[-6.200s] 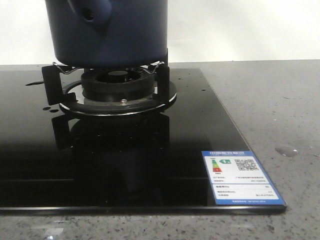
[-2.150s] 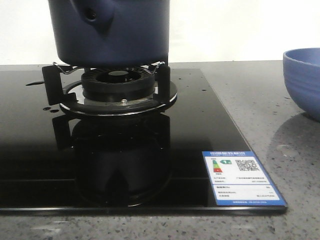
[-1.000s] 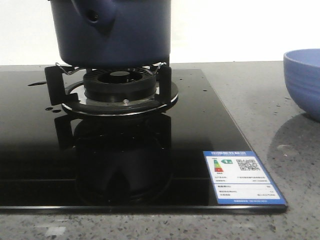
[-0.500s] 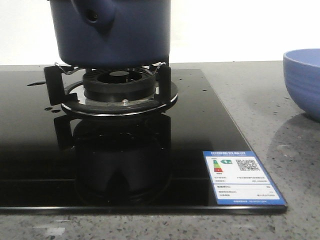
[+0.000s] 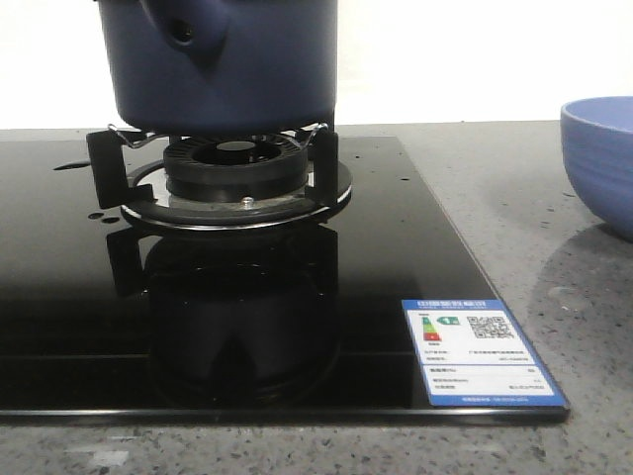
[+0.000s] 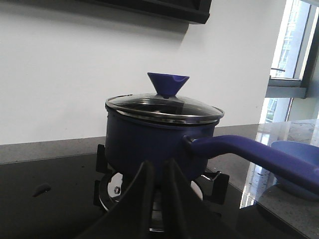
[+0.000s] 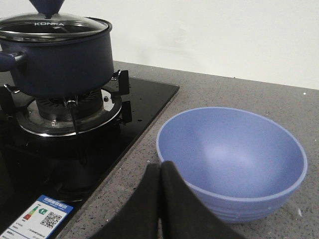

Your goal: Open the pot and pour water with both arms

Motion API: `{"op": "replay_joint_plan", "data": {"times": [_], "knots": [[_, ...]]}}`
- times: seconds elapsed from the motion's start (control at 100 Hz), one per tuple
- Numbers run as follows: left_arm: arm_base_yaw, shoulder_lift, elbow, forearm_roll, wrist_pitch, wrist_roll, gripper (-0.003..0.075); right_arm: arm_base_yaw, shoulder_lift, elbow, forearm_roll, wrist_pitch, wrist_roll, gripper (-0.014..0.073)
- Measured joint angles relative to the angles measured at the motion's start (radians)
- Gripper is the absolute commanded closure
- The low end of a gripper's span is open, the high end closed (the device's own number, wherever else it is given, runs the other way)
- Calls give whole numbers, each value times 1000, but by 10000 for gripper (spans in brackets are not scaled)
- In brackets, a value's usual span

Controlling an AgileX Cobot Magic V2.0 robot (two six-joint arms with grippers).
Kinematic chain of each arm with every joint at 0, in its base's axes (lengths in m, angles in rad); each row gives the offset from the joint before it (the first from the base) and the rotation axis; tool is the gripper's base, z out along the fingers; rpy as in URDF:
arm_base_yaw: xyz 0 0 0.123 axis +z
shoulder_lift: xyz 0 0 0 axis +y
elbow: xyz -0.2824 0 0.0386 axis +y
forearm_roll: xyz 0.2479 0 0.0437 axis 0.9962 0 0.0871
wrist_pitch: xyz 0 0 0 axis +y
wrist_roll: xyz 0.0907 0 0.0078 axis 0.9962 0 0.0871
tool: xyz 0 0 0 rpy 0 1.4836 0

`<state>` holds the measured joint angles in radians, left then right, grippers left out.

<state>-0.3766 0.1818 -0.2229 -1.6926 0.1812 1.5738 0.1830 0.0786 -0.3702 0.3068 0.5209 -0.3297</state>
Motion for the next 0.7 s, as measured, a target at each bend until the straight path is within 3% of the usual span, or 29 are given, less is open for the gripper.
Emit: {"op": "replay_joint_plan", "data": {"times": [0.15, 0.27, 0.34, 0.44, 0.48, 0.53, 0.7], "knots": [[0, 0, 0, 23, -2, 0, 741, 0, 0, 0, 0, 0, -2, 657], [0, 0, 0, 297, -16, -65, 741, 0, 0, 0, 0, 0, -2, 657], [0, 0, 2, 596, -40, -291, 741, 0, 0, 0, 0, 0, -2, 657], [11, 0, 23, 1086, -74, -804, 741, 0, 0, 0, 1, 0, -2, 657], [23, 0, 39, 1235, -74, -938, 741, 0, 0, 0, 1, 0, -2, 657], [41, -2, 62, 1337, -74, -1073, 741, 0, 0, 0, 1, 0, -2, 657], [119, -56, 176, 1471, -74, -1238, 741, 0, 0, 0, 1, 0, -2, 657]]}}
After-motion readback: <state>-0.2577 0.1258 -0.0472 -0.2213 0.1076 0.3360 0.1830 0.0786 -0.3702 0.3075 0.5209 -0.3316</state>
